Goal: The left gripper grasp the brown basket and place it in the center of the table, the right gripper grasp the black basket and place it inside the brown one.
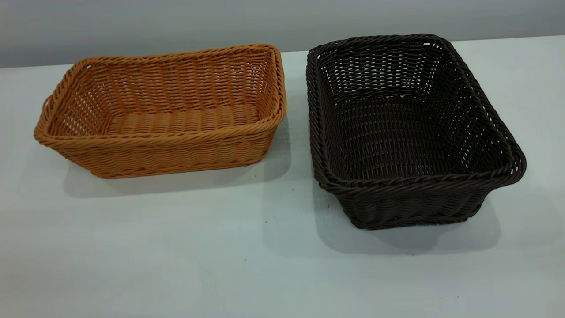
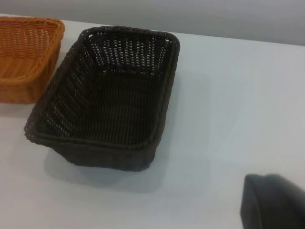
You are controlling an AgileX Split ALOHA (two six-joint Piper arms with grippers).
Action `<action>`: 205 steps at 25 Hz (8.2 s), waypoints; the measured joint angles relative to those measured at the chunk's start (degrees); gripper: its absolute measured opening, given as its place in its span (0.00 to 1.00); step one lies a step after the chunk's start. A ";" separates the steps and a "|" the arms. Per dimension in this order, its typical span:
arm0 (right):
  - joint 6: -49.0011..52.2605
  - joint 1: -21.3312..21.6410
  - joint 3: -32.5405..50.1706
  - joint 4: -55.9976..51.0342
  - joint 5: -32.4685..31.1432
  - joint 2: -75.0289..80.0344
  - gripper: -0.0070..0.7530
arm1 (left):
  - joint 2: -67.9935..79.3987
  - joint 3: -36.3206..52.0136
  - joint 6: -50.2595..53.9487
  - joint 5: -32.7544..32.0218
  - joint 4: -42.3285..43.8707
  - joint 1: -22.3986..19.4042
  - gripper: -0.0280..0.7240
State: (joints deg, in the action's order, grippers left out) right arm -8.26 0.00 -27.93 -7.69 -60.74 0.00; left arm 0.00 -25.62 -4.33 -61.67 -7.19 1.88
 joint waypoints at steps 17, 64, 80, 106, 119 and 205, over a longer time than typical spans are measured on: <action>9.14 0.00 -0.40 -11.45 5.94 0.00 0.02 | 0.00 -2.26 -5.22 5.94 -0.50 0.00 0.04; 4.10 -12.46 -0.44 -80.28 23.96 78.91 0.68 | 72.80 -13.82 -43.68 37.53 -11.83 6.95 0.69; 8.90 -27.64 -0.44 -92.51 38.79 91.08 0.62 | 78.58 -14.31 -43.94 40.32 -11.76 12.14 0.69; 15.16 -28.09 -4.59 -92.29 47.86 99.60 0.62 | 78.58 -14.31 -43.79 40.32 -12.01 14.89 0.69; 17.28 -28.09 -8.49 -92.29 56.54 102.81 0.62 | 78.58 -14.31 -43.66 40.72 -12.12 15.00 0.69; -3.03 -6.78 -16.81 -58.97 26.90 94.43 0.40 | 100.60 -27.78 -55.61 41.34 -9.61 16.64 0.65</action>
State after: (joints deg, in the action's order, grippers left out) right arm -11.30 -6.78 -44.74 -66.66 -33.84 94.43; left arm 100.60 -53.40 -59.94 -20.32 -16.80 18.52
